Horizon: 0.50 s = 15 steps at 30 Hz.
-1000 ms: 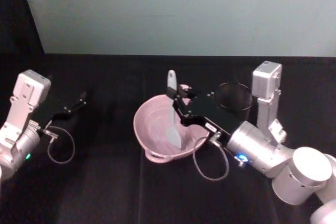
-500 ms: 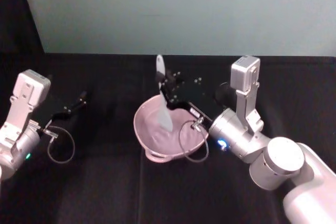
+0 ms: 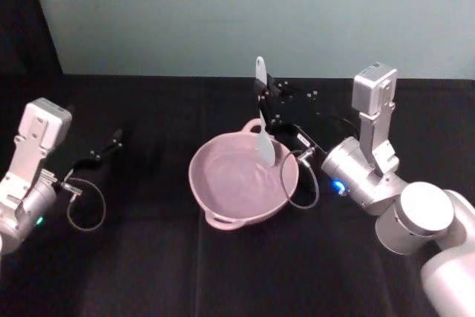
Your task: Use the one hand to pick up the spoon and stir the clear water in the bowl.
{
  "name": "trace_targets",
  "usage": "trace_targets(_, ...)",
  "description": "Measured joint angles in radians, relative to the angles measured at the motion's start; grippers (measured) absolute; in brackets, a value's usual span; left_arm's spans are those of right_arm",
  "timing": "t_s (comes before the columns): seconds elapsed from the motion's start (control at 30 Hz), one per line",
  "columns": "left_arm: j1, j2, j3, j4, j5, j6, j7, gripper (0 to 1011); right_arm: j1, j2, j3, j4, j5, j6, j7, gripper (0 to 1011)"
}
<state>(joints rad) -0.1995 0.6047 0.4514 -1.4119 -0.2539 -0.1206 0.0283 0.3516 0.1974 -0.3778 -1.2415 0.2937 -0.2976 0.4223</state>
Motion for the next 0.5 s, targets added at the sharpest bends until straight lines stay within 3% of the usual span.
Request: trace_targets(0.5,0.0,0.0,0.0,0.0,0.0,0.0,0.0,1011,-0.079,0.152,0.031,-0.241,0.047,0.222,0.052,117)
